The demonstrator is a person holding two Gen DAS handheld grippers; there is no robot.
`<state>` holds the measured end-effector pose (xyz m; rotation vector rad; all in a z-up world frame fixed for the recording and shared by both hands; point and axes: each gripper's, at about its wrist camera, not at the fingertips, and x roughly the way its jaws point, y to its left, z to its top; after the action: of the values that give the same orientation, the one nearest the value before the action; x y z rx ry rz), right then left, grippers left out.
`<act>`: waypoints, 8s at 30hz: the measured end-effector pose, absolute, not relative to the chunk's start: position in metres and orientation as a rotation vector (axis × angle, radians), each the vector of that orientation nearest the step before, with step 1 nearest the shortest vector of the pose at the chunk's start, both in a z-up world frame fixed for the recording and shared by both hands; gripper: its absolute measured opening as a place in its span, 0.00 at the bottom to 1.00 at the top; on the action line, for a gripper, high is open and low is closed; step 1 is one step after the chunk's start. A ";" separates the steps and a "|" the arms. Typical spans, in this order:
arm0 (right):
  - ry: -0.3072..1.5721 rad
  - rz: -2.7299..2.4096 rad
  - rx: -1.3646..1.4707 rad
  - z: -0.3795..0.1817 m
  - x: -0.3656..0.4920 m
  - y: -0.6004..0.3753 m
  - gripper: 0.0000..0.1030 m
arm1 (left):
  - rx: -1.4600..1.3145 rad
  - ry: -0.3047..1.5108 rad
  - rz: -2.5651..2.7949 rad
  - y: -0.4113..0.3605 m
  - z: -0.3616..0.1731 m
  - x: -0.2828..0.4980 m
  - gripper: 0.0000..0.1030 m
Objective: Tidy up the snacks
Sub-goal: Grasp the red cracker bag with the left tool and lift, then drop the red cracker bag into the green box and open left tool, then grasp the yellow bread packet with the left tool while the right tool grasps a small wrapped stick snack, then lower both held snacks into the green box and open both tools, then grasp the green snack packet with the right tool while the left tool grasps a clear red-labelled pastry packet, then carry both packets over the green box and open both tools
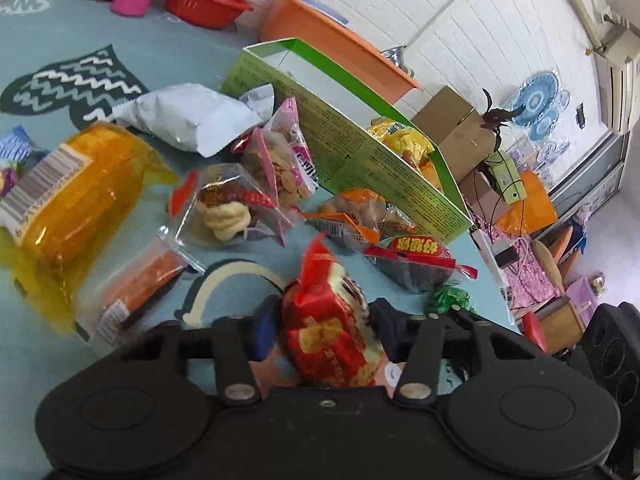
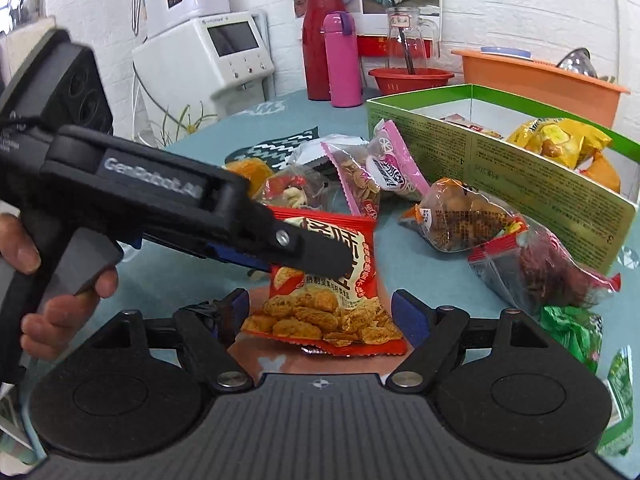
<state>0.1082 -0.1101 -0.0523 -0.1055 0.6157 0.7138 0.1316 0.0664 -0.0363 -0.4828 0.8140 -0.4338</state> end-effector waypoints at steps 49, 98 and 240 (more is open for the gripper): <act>0.411 0.477 -0.183 0.018 0.220 -0.137 1.00 | -0.418 0.587 -0.413 0.062 0.047 0.260 1.00; 0.704 0.709 0.065 -0.033 0.077 -0.118 1.00 | -0.372 0.779 -0.316 0.126 -0.013 0.116 0.78; 0.357 0.554 -0.035 0.022 0.067 -0.211 0.71 | -0.224 0.542 -0.441 0.021 0.057 0.135 0.80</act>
<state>0.0673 -0.2111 0.0219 -0.0354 0.3570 0.5540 0.1351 0.0211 0.0566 -0.2237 0.5417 -0.4410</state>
